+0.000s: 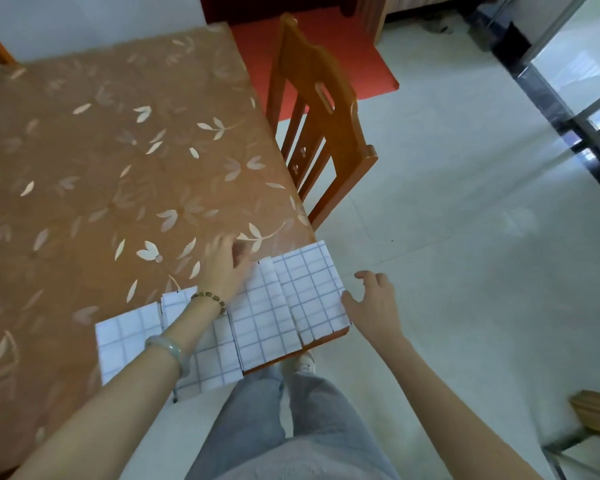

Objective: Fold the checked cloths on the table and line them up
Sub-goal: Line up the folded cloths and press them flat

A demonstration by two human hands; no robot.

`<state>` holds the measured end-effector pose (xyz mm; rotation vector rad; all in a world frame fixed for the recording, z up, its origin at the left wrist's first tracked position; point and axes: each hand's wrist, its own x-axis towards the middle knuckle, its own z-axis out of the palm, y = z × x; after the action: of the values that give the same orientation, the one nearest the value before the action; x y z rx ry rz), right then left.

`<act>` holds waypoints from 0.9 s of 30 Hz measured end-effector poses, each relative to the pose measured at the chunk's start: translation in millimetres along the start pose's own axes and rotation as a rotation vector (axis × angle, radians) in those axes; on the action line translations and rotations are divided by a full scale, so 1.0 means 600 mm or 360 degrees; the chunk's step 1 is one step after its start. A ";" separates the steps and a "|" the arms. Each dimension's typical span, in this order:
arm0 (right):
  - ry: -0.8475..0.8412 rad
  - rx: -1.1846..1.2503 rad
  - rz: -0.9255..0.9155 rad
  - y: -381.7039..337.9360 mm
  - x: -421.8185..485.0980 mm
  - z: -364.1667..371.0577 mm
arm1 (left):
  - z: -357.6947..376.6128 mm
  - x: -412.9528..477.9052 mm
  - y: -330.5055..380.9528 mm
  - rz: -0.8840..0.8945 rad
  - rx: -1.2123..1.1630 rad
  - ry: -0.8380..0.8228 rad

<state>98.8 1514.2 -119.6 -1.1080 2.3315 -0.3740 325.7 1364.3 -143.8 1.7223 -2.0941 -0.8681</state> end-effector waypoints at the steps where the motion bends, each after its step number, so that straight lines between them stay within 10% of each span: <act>1: 0.0039 -0.0046 -0.0231 -0.016 -0.007 0.008 | -0.005 -0.026 -0.019 0.0000 0.0013 0.0001; 12: -0.0601 -0.0732 -0.1464 -0.126 -0.072 0.165 | -0.021 -0.260 -0.153 -0.0376 0.0521 0.0126; 27: -0.0732 -0.1235 -0.1501 -0.188 -0.118 0.245 | -0.042 -0.320 -0.286 -0.0380 0.0822 -0.0069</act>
<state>291.1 1495.2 -165.3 -2.3350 1.4056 0.4893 520.4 1524.2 -201.3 2.2614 -2.3170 -0.4392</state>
